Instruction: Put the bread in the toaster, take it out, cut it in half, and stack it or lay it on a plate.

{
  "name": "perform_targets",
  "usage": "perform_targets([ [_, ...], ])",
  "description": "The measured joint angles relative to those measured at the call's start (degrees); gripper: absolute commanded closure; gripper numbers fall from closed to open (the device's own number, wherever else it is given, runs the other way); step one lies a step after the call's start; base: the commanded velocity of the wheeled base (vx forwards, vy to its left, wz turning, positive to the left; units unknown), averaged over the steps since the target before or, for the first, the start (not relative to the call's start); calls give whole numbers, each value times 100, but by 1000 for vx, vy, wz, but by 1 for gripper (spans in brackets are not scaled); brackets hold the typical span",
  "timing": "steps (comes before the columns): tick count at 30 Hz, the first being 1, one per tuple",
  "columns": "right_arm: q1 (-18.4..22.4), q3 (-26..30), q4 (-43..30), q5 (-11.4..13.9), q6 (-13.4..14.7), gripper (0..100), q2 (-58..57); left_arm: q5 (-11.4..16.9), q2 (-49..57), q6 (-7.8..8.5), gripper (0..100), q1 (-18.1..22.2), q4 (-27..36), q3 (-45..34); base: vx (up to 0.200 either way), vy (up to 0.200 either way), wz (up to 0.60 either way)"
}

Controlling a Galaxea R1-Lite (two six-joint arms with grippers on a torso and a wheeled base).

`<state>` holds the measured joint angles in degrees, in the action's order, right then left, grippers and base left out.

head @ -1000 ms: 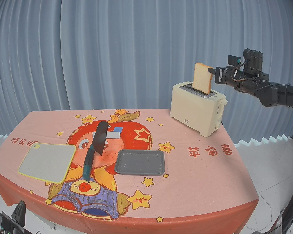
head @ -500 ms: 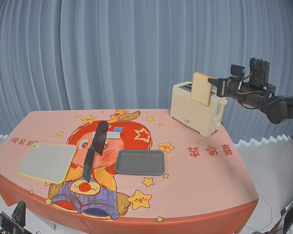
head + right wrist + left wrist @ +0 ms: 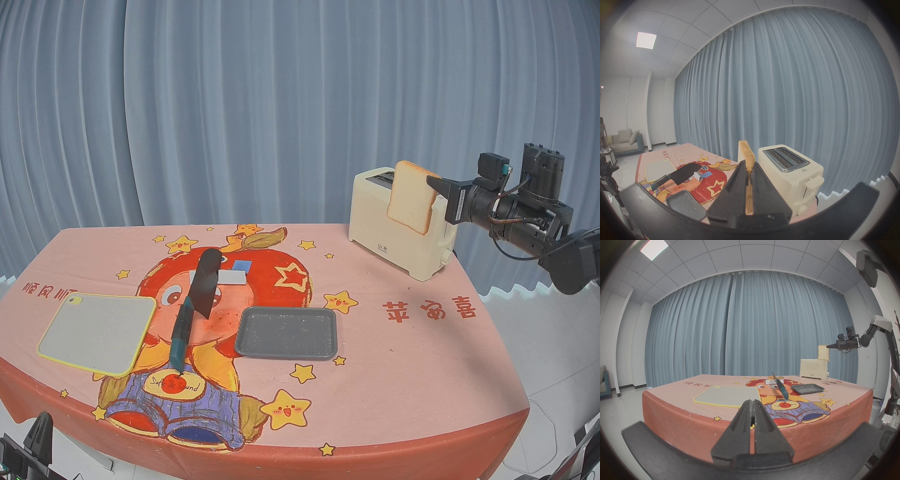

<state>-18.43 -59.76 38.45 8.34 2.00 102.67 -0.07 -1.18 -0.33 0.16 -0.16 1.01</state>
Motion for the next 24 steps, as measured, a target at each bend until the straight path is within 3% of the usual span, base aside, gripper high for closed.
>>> perform_targets([
  [10,-48,1018,1074,-165,10,100,-94,0,0,1,100,0,0,0,0,0,0],
  [24,-229,2314,1787,-266,254,100,-581,0,0,1,100,0,0,0,0,0,0],
])
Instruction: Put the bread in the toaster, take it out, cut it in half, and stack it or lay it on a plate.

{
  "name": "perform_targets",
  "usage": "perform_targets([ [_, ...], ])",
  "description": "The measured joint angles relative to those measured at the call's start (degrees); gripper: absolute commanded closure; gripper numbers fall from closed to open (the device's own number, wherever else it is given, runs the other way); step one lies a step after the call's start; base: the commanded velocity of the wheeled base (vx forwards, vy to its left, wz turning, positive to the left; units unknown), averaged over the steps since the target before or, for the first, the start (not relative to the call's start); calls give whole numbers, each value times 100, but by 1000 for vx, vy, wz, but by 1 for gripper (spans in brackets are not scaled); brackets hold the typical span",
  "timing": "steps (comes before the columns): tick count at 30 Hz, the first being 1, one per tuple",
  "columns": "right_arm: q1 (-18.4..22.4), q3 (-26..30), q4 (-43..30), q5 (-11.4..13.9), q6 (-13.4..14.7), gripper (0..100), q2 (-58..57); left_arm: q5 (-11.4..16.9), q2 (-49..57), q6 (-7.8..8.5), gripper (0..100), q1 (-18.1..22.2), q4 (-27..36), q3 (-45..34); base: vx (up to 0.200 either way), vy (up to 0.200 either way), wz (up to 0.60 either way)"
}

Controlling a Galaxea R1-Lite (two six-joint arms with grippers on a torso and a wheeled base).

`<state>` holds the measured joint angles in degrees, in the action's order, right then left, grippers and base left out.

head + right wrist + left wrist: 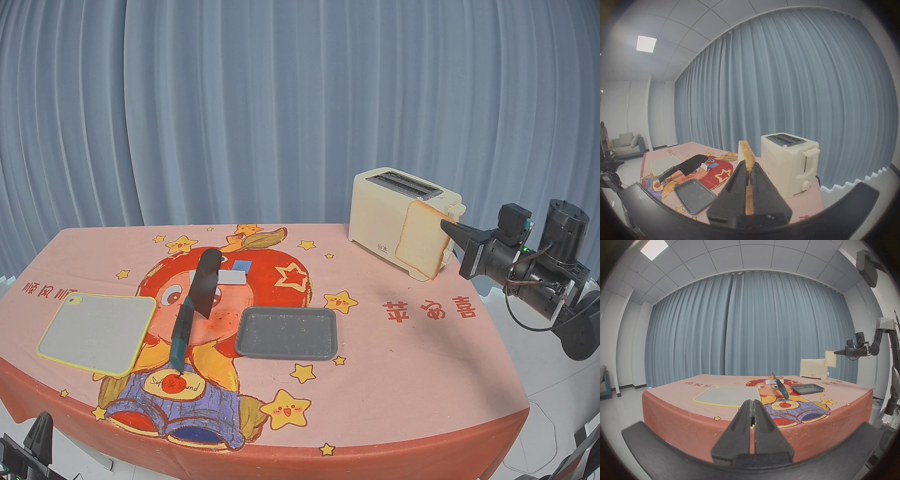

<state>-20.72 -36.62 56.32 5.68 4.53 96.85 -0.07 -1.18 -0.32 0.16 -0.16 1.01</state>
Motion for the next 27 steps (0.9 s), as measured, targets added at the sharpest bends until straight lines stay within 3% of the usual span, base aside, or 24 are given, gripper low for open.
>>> perform_targets([
  [6,-16,173,55,-333,-41,100,-247,0,0,0,100,0,0,0,0,0,0],
  [27,-2,305,79,-344,-66,100,-621,0,0,0,100,0,0,0,0,0,0],
])
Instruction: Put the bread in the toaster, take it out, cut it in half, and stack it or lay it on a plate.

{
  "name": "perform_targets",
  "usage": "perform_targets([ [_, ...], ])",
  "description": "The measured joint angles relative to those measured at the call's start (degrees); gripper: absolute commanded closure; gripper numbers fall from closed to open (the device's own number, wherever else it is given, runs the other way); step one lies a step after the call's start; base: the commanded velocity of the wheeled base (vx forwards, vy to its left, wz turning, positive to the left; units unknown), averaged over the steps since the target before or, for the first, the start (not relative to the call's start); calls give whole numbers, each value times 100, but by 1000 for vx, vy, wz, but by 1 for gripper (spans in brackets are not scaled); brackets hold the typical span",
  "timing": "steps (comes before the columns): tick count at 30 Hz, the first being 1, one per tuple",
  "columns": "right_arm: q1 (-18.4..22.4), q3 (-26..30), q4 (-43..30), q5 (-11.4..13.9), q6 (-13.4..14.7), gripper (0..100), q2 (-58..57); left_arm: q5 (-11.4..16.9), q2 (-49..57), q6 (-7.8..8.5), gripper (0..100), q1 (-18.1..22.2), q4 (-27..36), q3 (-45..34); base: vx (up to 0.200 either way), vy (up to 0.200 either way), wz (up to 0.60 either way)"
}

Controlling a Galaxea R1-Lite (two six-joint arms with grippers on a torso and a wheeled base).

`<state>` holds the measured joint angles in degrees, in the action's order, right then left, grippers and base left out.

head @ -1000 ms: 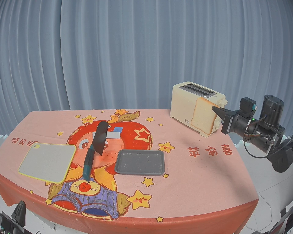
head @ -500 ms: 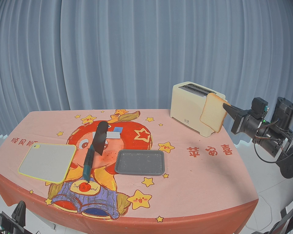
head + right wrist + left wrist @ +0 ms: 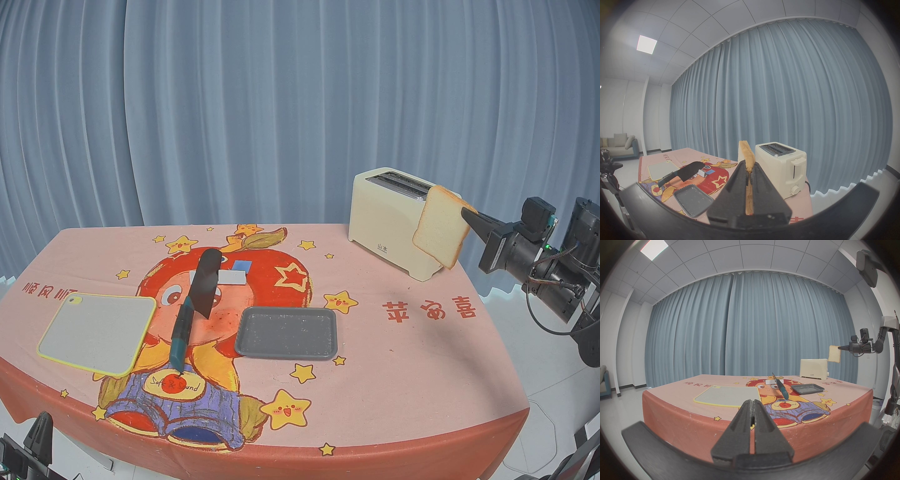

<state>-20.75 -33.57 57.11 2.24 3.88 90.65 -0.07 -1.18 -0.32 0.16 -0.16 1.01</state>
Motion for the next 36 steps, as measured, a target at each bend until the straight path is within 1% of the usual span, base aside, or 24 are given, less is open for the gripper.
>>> perform_targets([
  [31,-24,26,0,0,-38,100,-33,-24,0,-17,100,0,6,0,0,0,0],
  [36,-61,26,-2,-6,-35,100,-33,-26,0,-28,100,0,9,0,0,200,0],
])
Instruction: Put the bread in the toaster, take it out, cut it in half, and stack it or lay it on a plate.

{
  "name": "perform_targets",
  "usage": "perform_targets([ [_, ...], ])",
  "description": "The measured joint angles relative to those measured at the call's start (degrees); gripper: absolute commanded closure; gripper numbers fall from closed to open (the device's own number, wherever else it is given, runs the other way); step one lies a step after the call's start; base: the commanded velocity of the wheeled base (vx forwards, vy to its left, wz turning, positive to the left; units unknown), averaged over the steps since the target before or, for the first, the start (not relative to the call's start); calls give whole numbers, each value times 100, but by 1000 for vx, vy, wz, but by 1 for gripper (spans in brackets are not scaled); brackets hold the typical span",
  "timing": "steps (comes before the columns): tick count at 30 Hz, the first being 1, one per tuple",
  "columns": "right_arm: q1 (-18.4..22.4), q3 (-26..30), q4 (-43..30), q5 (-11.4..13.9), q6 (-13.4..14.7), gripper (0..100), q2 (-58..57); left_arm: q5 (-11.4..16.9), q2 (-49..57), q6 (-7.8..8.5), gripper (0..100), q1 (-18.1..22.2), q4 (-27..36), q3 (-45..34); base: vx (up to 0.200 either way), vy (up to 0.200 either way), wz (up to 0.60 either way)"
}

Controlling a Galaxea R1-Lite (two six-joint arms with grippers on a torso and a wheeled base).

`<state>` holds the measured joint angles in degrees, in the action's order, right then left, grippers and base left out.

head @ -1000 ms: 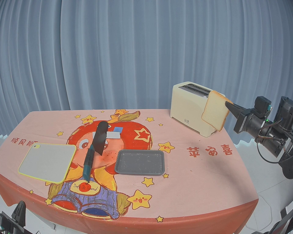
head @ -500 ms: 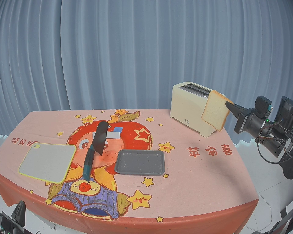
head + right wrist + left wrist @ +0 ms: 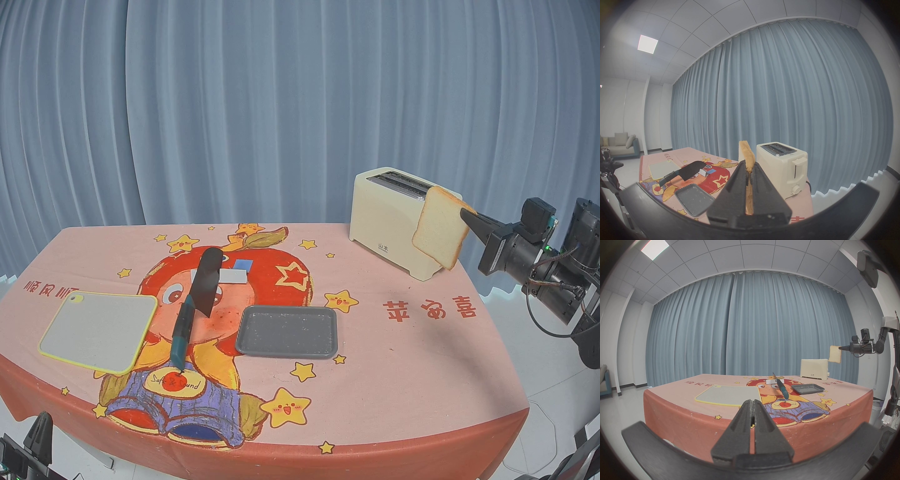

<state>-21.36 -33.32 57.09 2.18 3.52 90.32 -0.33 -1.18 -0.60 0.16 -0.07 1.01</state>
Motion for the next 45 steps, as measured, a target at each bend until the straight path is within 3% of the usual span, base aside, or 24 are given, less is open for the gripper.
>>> perform_targets([
  [21,-278,63,-9,-29,33,100,6,-10,0,-18,100,2,0,0,0,200,0],
  [45,-1014,304,-49,-33,94,100,-63,-11,0,-5,100,-6,-6,0,0,183,0],
])
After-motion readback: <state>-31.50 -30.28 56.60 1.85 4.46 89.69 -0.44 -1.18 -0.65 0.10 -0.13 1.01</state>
